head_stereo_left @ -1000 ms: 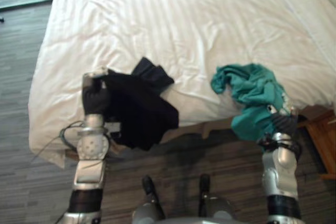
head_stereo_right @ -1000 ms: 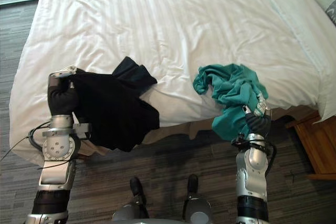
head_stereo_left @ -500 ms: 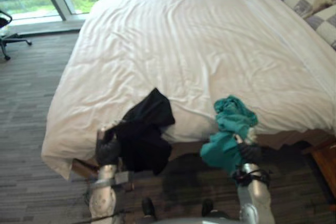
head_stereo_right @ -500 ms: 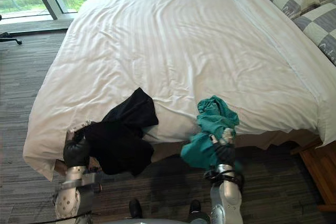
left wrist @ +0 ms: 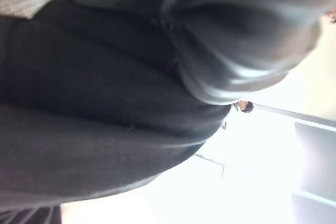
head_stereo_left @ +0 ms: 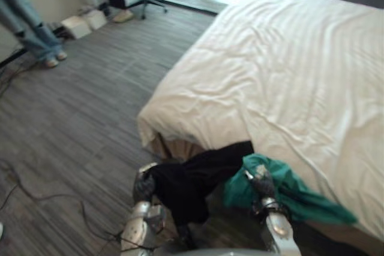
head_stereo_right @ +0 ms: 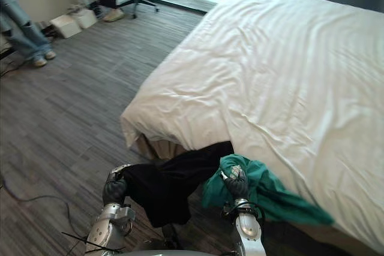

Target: Tidy the bed and pick cloth on bed and put in laundry

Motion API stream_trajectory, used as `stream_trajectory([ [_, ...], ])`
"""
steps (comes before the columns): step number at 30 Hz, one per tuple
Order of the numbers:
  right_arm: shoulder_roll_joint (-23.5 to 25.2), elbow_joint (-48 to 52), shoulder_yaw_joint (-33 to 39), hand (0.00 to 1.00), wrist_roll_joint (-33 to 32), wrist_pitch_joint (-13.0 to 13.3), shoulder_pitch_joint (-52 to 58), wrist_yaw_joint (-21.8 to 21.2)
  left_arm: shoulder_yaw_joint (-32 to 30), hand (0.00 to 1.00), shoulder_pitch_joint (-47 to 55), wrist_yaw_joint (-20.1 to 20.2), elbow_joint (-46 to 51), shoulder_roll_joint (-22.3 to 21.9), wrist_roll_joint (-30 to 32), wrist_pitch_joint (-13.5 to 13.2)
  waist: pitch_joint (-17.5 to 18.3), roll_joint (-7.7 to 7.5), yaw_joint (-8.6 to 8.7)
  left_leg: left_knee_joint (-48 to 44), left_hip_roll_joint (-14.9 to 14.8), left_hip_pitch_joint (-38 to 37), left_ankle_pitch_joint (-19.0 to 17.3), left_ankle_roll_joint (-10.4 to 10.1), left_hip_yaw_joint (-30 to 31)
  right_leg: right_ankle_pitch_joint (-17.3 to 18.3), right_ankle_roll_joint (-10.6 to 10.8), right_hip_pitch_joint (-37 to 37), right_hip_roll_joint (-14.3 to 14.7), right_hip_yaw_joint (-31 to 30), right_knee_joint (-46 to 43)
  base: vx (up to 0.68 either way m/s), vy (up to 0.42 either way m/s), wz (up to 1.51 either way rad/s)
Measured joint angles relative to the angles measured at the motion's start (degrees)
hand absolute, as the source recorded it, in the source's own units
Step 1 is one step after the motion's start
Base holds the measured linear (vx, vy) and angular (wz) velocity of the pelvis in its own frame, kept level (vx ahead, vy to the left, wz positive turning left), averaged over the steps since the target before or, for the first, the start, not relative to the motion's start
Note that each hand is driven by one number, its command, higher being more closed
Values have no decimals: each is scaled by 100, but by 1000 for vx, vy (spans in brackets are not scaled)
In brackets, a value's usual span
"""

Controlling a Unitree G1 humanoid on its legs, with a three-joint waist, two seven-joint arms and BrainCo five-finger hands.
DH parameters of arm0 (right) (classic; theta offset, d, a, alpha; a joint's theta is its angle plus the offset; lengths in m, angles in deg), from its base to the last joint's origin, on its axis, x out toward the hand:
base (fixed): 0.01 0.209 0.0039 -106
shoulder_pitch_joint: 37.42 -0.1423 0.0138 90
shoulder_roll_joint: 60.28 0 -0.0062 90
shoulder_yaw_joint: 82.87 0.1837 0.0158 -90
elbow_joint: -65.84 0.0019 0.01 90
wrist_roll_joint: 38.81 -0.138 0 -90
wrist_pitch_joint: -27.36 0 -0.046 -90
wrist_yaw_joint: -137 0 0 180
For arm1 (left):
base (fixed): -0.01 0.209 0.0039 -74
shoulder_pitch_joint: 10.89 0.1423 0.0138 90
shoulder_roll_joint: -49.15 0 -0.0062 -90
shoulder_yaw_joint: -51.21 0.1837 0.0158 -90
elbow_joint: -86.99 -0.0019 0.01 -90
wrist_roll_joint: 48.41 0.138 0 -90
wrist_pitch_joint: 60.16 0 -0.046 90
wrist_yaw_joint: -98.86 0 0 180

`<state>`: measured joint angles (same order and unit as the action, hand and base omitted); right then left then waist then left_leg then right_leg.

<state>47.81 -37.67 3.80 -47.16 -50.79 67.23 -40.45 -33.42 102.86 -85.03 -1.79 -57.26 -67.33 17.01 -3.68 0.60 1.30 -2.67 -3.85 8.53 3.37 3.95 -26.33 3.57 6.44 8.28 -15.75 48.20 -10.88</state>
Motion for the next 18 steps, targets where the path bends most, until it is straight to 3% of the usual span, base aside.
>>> stream_trajectory([
  [2, 13, -161, -11, 100, 0, 0, -72, 6, 29, 100, -7, -2, -140, 1, -2, 17, -20, -92, -73, 173, 98, -137, 50, 29, 196, 1, -2, 48, -181, 70, -389, 55, -14, 71],
  [5, 9, -337, -108, 100, 83, -5, -201, 71, 62, 100, 1, -4, -188, 20, -12, 128, -93, -278, -107, 362, 387, -238, 100, 91, 617, -24, -40, 21, -673, 211, -1338, 106, 9, 89],
  [6, -32, -469, -131, 100, 302, -60, -177, 107, 109, 100, -34, 0, -318, 24, -12, 133, -113, -267, -162, 483, 507, -315, 109, 179, 1103, -249, -476, -177, -944, 36, -2127, 132, 34, 94],
  [7, -55, -535, -136, 100, 372, -74, -175, 106, 141, 100, -51, -2, -338, 19, -13, 130, -125, -238, -157, 499, 507, -316, 90, 203, 1242, -213, -629, -279, -935, -166, -2340, 161, 43, 121],
  [8, -40, -615, -140, 100, 458, -121, -173, 110, 147, 100, -137, -5, -438, 92, -14, 131, -165, -178, -133, 519, 504, -306, 74, 182, 1505, 210, -555, -486, -748, -610, -2517, 98, 28, 83],
  [9, -43, -624, -197, 100, 470, -127, -155, 111, 145, 100, -173, -9, -491, 135, -14, 132, -167, -176, -129, 540, 499, -309, 77, 186, 1624, 396, -515, -587, -614, -868, -2522, 108, 35, 116],
  [11, -6, -615, -391, 100, 596, -128, 42, 108, 160, 100, -274, -34, -825, 205, -70, 136, -182, -168, -106, 560, 609, -383, 125, 139, 2273, 1054, -373, -1033, 105, -2209, -2204, 107, 12, 138],
  [12, -3, -604, -411, 100, 619, -129, 96, 110, 197, 100, -276, -37, -876, 211, -84, 140, -183, -174, -88, 555, 666, -404, 130, 137, 2450, 1132, -374, -1113, 224, -2431, -2132, 114, -34, 172],
  [14, -2, -531, -453, 100, 619, -130, 369, 115, 466, 100, -299, -22, -967, 291, -183, 153, -183, -191, 2, 541, 935, -456, 161, 97, 3217, 1341, -220, -1480, 650, -3528, -1875, 112, -74, 189],
  [16, -1, -531, -458, 100, 613, -154, 504, 116, 553, 100, -332, -12, -1111, 294, -188, 176, -204, -195, 15, 548, 1028, -520, 148, 104, 3532, 1395, -102, -1691, 911, -4340, -1615, 80, -118, 171],
  [18, 22, -527, -466, 100, 601, -183, 596, 115, 607, 100, -331, -2, -1162, 330, -189, 188, -212, -288, 21, 565, 1126, -528, 138, 97, 3573, 1274, -91, -1632, 946, -4769, -1091, 37, -131, 150],
])
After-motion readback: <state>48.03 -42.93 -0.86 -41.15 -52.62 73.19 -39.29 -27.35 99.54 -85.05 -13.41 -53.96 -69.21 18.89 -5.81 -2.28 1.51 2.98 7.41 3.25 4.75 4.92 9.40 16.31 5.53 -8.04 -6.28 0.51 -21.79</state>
